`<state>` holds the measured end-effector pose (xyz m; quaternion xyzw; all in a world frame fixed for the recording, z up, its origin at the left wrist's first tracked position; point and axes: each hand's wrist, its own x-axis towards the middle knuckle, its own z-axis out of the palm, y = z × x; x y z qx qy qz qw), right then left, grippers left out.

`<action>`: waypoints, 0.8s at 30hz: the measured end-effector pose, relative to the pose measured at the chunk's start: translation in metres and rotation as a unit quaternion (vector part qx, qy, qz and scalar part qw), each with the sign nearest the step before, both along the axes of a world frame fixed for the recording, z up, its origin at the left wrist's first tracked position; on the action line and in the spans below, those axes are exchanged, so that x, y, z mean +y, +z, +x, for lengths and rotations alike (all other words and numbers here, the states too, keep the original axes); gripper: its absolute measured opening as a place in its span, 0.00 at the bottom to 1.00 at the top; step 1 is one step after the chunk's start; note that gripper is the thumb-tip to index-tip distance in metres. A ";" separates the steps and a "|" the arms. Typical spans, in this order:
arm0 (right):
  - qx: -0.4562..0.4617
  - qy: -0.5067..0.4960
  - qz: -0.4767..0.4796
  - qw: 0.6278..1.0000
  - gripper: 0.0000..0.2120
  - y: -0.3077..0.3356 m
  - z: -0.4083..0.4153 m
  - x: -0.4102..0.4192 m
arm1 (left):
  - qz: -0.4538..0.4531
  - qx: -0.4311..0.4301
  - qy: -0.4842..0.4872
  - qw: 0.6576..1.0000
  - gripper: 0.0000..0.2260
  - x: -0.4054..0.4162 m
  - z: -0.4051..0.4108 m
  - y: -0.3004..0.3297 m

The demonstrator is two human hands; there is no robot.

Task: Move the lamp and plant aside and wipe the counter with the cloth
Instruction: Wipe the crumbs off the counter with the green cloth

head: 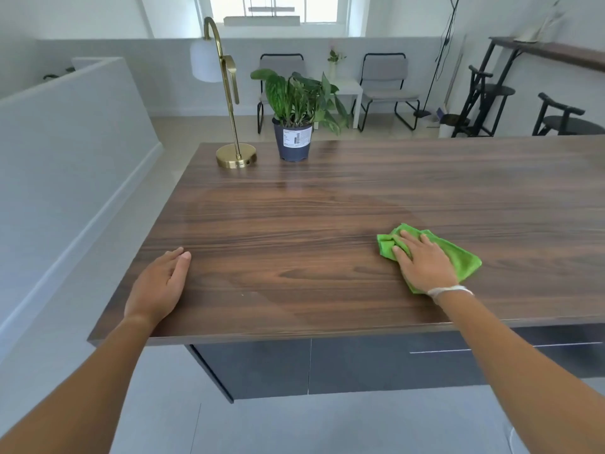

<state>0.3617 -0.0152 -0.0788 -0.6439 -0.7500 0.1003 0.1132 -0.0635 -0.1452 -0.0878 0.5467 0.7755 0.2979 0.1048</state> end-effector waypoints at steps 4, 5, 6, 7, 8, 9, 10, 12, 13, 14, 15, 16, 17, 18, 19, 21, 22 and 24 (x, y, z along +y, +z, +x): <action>-0.017 0.100 0.021 0.995 0.21 -0.004 -0.078 -0.015 | 0.006 -0.002 0.009 1.000 0.22 0.005 0.001 0.001; -0.007 0.151 0.018 0.988 0.21 -0.007 -0.093 -0.031 | 0.004 -0.006 0.009 1.000 0.22 0.005 0.001 0.001; 0.005 0.199 0.014 0.980 0.21 -0.009 -0.102 -0.048 | 0.003 -0.013 0.011 1.000 0.22 0.004 0.002 0.001; 0.018 0.233 0.011 0.972 0.20 -0.010 -0.101 -0.062 | 0.003 -0.018 0.013 1.000 0.23 0.003 0.004 0.001; 0.028 0.252 0.010 0.967 0.20 -0.009 -0.093 -0.069 | 0.004 -0.023 0.013 1.000 0.23 0.003 0.005 0.001; 0.034 0.260 0.011 0.965 0.20 -0.008 -0.080 -0.071 | 0.006 -0.030 0.014 0.999 0.23 0.003 0.006 0.002; 0.037 0.257 0.010 0.966 0.19 -0.008 -0.066 -0.070 | 0.009 -0.038 0.013 0.999 0.23 0.003 0.007 0.002; 0.044 0.206 0.002 0.978 0.19 -0.009 -0.038 -0.060 | 0.008 -0.046 -0.003 0.999 0.23 0.001 0.006 0.003; 0.043 0.165 -0.002 0.985 0.19 -0.008 -0.031 -0.051 | 0.004 -0.041 -0.018 0.999 0.23 0.000 0.003 0.003; 0.037 0.125 -0.006 0.992 0.20 -0.007 -0.030 -0.040 | -0.001 -0.031 -0.031 0.999 0.22 -0.002 -0.002 0.003; 0.026 0.092 -0.012 0.995 0.21 -0.005 -0.036 -0.030 | -0.005 -0.021 -0.038 0.999 0.22 -0.005 -0.008 0.002; 0.016 0.071 -0.018 0.997 0.21 -0.003 -0.053 -0.019 | -0.006 -0.013 -0.038 0.999 0.22 -0.008 -0.018 0.001; 0.009 0.057 -0.022 0.998 0.21 -0.001 -0.073 -0.011 | -0.006 -0.007 -0.034 0.999 0.22 -0.009 -0.025 0.001; 0.000 0.052 -0.022 0.998 0.22 0.000 -0.097 -0.006 | -0.006 -0.005 -0.026 1.000 0.22 -0.008 -0.031 0.001; -0.009 0.064 -0.013 0.998 0.22 0.002 -0.128 -0.005 | -0.008 -0.003 -0.021 1.000 0.22 -0.006 -0.039 0.002; -0.023 0.129 0.019 0.991 0.22 -0.001 -0.193 -0.019 | -0.010 -0.001 -0.026 1.000 0.22 0.001 -0.049 0.003; -0.018 0.175 0.031 0.984 0.21 -0.003 -0.223 -0.033 | -0.006 -0.006 -0.031 0.999 0.22 0.006 -0.053 0.003; 0.006 0.264 0.029 0.964 0.21 -0.006 -0.264 -0.070 | 0.004 -0.025 -0.036 0.999 0.20 0.012 -0.060 0.003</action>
